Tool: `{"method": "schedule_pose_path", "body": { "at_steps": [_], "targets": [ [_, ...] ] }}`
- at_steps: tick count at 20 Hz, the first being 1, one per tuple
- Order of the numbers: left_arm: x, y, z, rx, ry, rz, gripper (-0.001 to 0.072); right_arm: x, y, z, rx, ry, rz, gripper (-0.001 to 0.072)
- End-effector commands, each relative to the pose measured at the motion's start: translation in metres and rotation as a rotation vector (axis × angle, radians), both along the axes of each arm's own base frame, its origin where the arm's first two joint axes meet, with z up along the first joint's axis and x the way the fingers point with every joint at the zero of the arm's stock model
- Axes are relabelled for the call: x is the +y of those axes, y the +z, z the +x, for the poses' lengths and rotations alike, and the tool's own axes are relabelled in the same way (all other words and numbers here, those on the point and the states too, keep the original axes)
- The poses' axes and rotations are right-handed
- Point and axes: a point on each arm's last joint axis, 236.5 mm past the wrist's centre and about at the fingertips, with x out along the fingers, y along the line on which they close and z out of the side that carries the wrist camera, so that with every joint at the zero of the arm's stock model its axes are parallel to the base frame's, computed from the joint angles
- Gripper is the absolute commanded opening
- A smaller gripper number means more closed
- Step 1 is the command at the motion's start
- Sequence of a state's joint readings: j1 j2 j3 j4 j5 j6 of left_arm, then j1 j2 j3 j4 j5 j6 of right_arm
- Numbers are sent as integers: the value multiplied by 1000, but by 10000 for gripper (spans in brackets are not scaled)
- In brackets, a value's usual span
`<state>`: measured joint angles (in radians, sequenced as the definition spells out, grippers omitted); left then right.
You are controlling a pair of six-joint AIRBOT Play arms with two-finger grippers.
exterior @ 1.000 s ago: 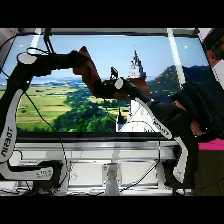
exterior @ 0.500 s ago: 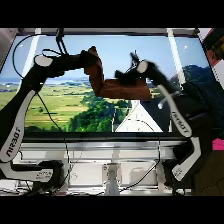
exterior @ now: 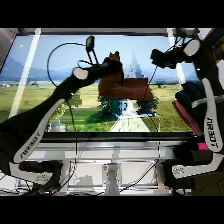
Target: Fold the clothes and pants, and hang the long-sleeved shirts on hangers.
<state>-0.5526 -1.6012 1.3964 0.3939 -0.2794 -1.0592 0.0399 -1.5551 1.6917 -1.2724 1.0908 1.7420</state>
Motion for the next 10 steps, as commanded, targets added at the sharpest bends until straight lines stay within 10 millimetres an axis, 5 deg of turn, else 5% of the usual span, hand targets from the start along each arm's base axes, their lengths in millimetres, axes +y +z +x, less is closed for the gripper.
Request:
{"method": "schedule_pose_path", "body": {
  "at_steps": [1,3,6,10],
  "targets": [
    [-31,-6,-6,-53,64,3,21,-21,20,-5,-34,-26,-22,17],
    [-55,-14,-12,-35,46,-13,22,-19,19,-7,-24,-20,-21,17],
    [-88,-1,-10,-45,18,-69,21,-19,18,-8,-21,-19,-20,17],
    [-111,-10,-1,-52,1,-79,21,-19,18,-8,-21,-19,-21,17]
  ]
}}
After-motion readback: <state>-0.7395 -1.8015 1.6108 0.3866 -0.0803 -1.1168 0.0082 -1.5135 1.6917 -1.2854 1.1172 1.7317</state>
